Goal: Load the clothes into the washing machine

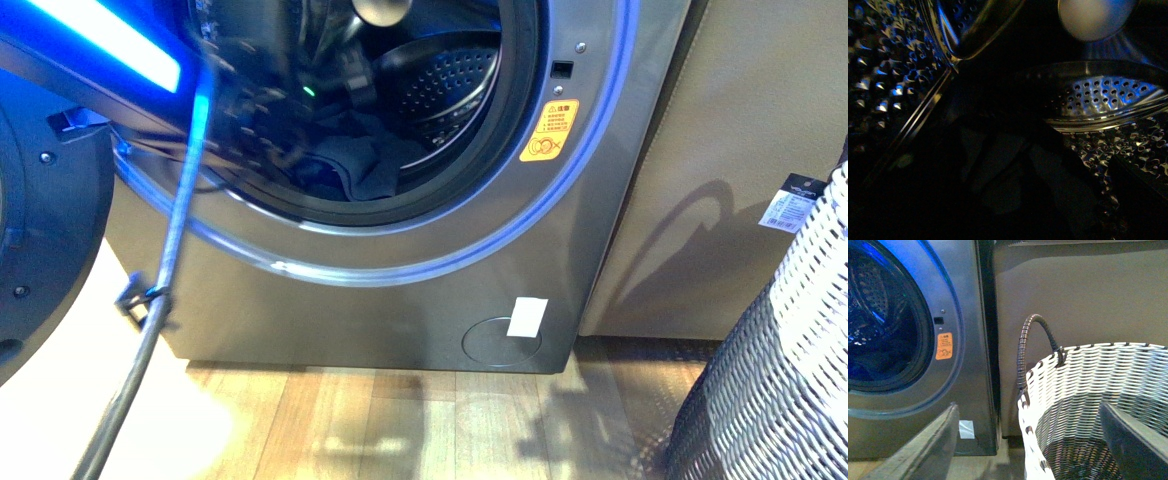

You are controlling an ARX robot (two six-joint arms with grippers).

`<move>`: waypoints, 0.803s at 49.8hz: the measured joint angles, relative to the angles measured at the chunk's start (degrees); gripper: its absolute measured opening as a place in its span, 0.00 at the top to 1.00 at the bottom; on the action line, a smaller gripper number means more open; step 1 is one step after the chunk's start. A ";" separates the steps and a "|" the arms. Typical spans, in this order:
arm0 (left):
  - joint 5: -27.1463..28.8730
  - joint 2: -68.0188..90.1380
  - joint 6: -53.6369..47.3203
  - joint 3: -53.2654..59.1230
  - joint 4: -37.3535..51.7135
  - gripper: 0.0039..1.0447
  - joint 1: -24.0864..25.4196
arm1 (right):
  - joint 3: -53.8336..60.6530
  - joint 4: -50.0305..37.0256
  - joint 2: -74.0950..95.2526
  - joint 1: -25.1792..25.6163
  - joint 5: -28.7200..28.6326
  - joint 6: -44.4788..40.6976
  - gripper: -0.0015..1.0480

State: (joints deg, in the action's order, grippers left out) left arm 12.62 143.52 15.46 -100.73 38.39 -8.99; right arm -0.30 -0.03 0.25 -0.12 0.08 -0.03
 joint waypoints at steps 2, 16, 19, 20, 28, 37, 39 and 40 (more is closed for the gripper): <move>-0.17 -1.33 -0.02 2.12 1.09 0.06 0.00 | 0.00 0.00 0.00 0.00 0.00 0.00 0.14; -0.79 -14.80 -2.05 22.99 7.17 0.06 -1.97 | 0.00 0.00 0.00 0.00 0.00 0.04 0.07; -1.38 -18.62 -2.47 27.65 7.19 0.06 -2.40 | 0.00 0.00 0.00 0.00 0.00 0.02 0.07; -1.77 -19.96 -2.84 29.18 7.23 0.06 -2.58 | 0.00 0.00 0.00 0.00 0.00 0.02 0.07; -4.15 -34.01 -6.19 43.76 8.48 0.06 -3.39 | 0.00 0.00 0.00 0.00 0.00 0.02 0.07; -7.30 -49.96 -7.85 54.84 7.30 0.06 -1.29 | 0.00 0.00 0.00 0.00 0.00 0.04 0.07; -8.13 -53.35 -8.00 56.59 6.69 0.06 -0.70 | 0.00 0.00 0.00 0.00 0.00 0.02 0.07; -8.28 -55.10 -8.13 57.40 5.88 0.06 -0.48 | 0.00 0.00 0.00 0.00 0.00 0.04 0.07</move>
State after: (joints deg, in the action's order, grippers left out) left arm 4.34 88.42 7.33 -43.33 44.27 -9.48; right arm -0.30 -0.03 0.25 -0.12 0.08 0.01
